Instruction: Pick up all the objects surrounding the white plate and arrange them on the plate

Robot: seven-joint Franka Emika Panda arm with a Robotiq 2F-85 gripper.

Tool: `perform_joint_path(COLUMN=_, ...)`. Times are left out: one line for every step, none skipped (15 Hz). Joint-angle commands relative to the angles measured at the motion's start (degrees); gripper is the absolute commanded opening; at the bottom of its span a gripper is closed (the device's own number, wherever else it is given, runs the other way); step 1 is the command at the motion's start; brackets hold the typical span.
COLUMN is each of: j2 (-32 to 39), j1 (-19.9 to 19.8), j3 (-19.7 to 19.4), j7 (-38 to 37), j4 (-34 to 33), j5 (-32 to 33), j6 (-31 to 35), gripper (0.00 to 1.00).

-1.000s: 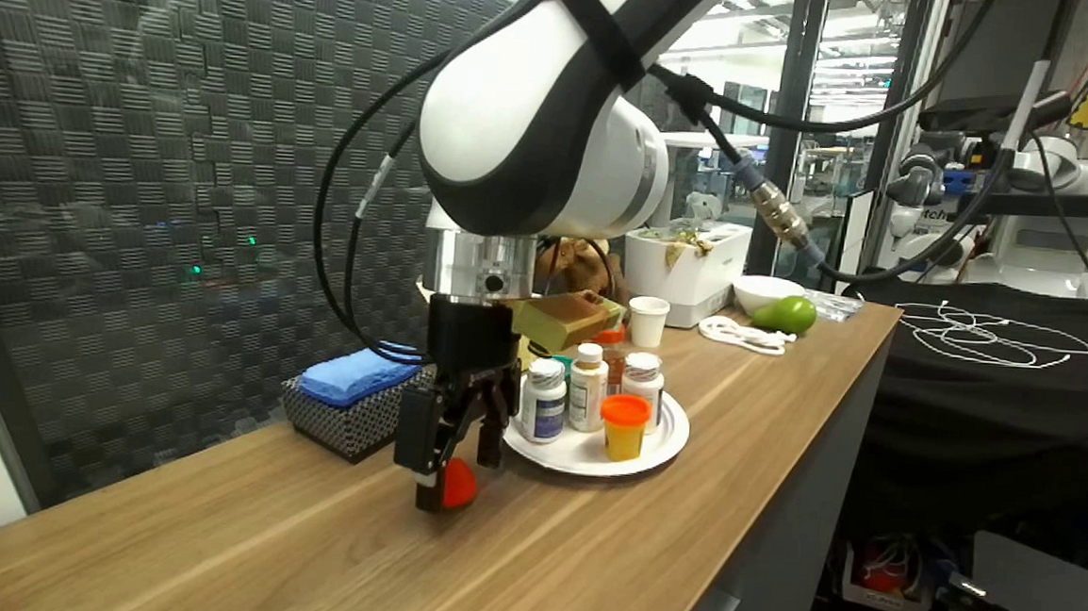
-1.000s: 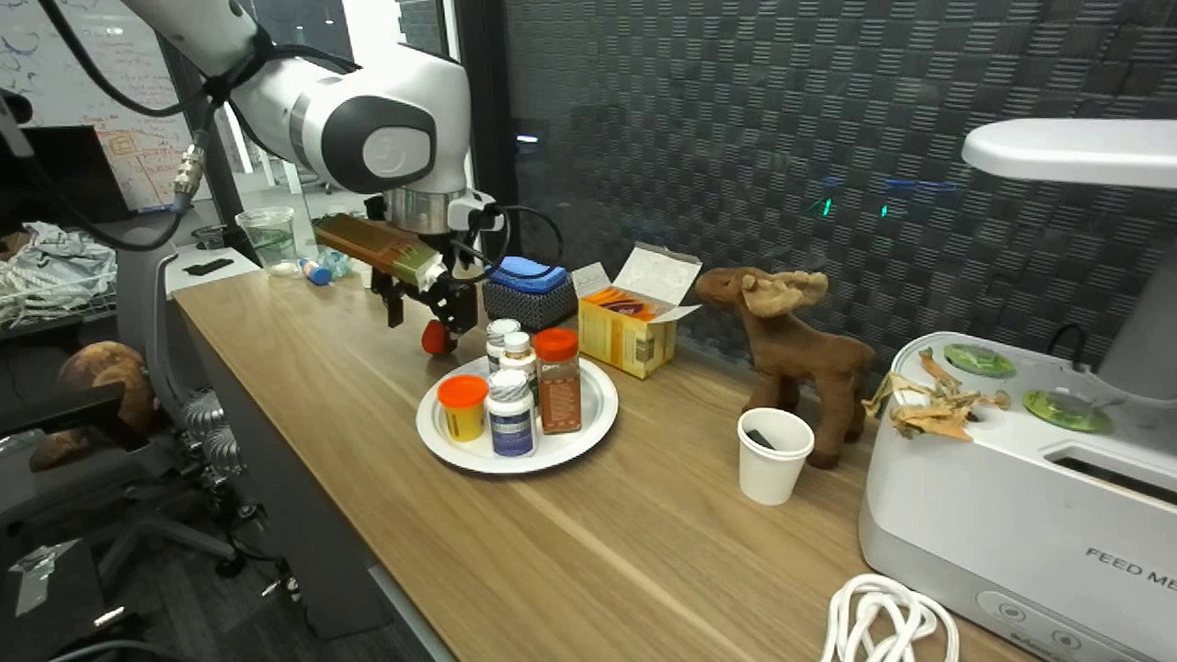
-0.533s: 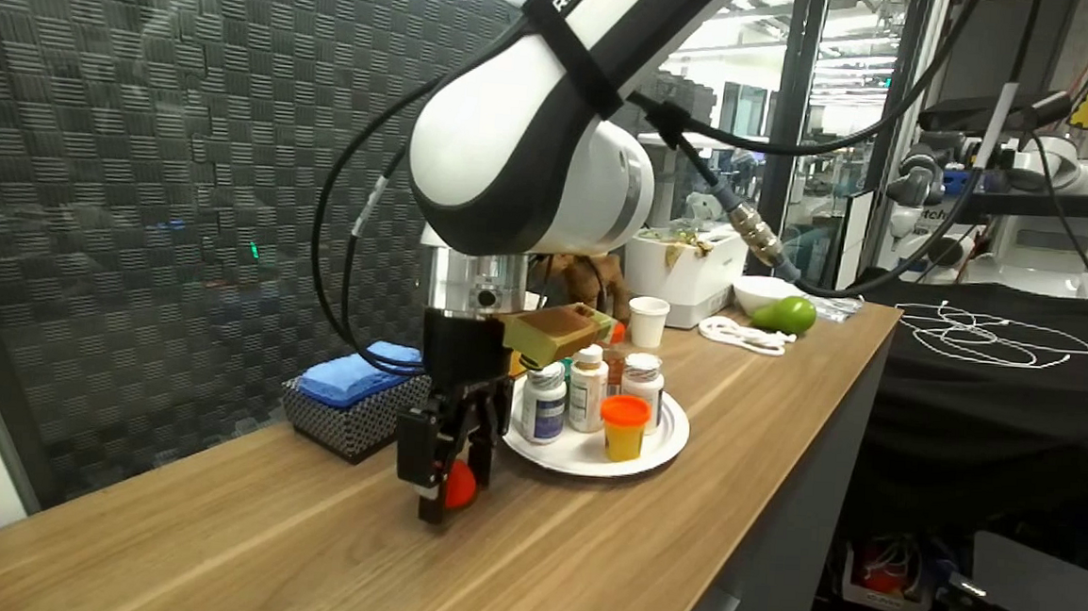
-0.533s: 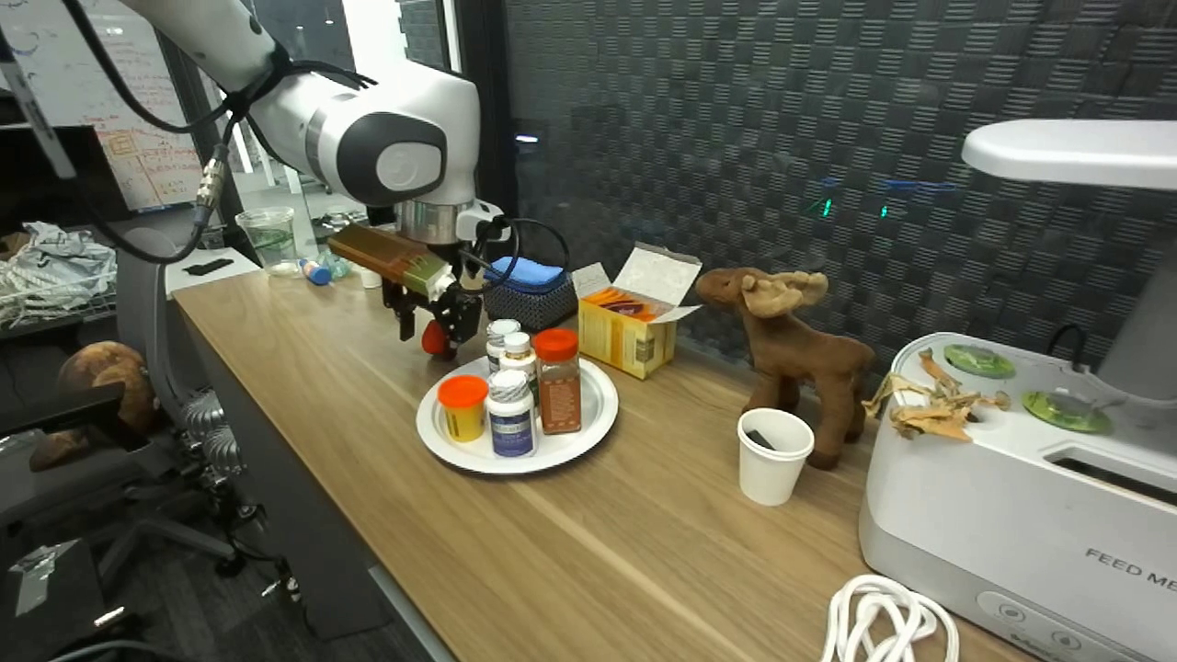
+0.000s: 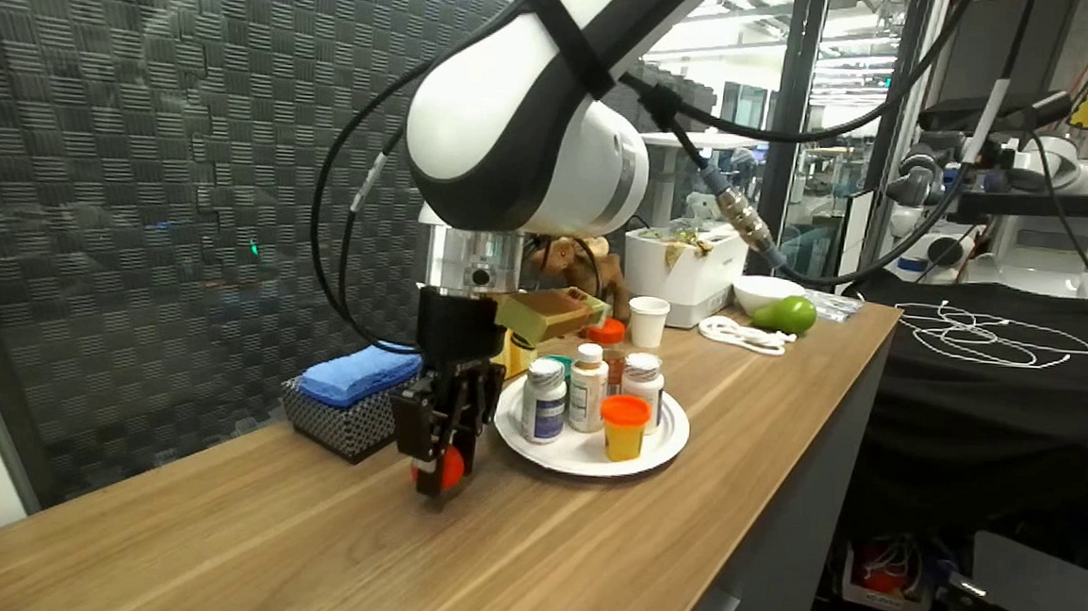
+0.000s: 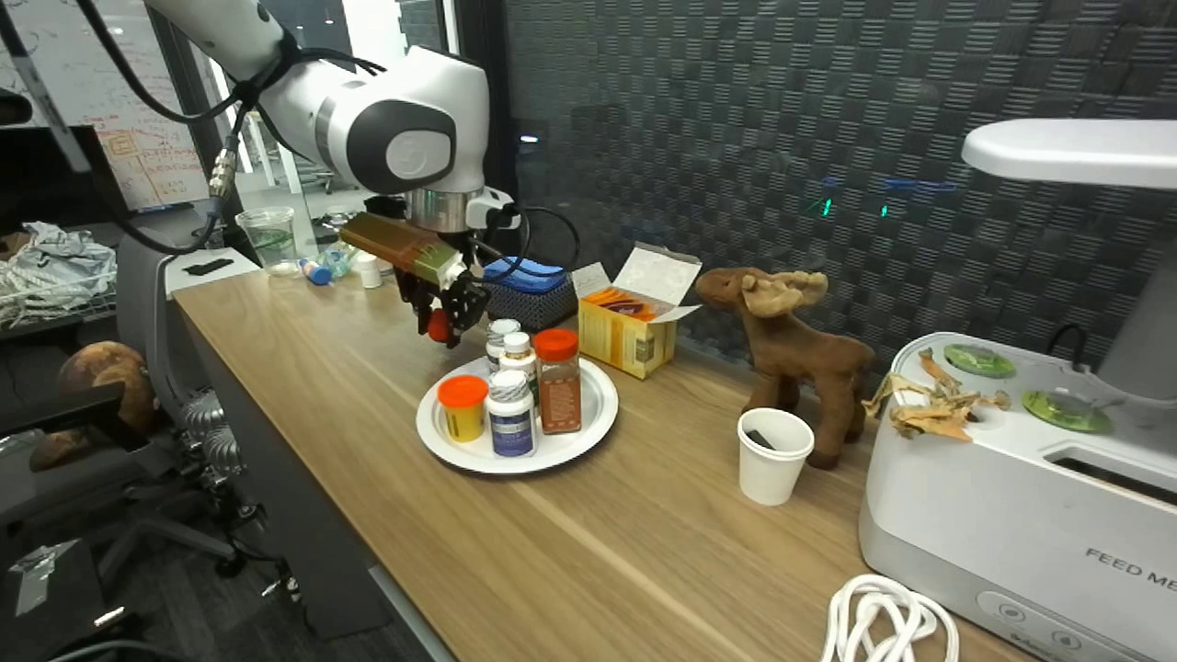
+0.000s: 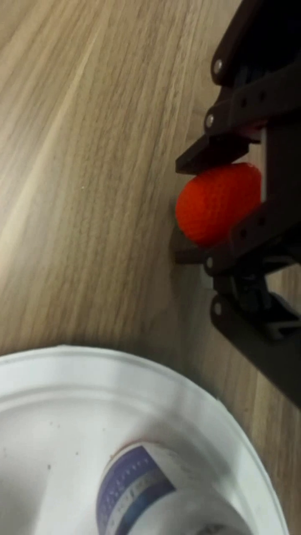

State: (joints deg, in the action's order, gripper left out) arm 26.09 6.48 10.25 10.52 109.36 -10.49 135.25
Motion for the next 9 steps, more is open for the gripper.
perform_joint_path(j2=-5.1, j1=-1.7, j3=1.2, j7=1.4, j4=1.5, j5=-1.5, j6=-2.0, gripper=0.23)
perform_joint_path(j2=-6.9, j1=-1.9, j3=0.8, j7=0.7, j4=2.4, j5=-1.2, j6=-2.8, gripper=0.23)
perform_joint_path(j2=-8.4, j1=-2.0, j3=0.5, j7=0.3, j4=3.2, j5=-1.1, j6=-3.8, gripper=0.23)
perform_joint_path(j2=-10.3, j1=-1.8, j3=-0.3, j7=-0.7, j4=4.2, j5=0.1, j6=-4.6, gripper=0.23)
perform_joint_path(j2=-11.9, j1=-1.9, j3=-0.9, j7=-1.3, j4=5.2, j5=0.7, j6=-5.8, gripper=0.23)
perform_joint_path(j2=-13.3, j1=-1.9, j3=-1.6, j7=-2.1, j4=6.4, j5=1.4, j6=-7.1, gripper=0.23)
perform_joint_path(j2=-14.6, j1=-2.0, j3=-2.0, j7=-2.4, j4=7.5, j5=1.6, j6=-8.3, gripper=0.23)
perform_joint_path(j2=-15.7, j1=-2.1, j3=-2.4, j7=-2.5, j4=8.8, j5=1.5, j6=-9.8, gripper=0.23)
perform_joint_path(j2=-16.7, j1=-2.1, j3=-2.7, j7=-2.5, j4=10.1, j5=1.6, j6=-11.3, gripper=0.23)
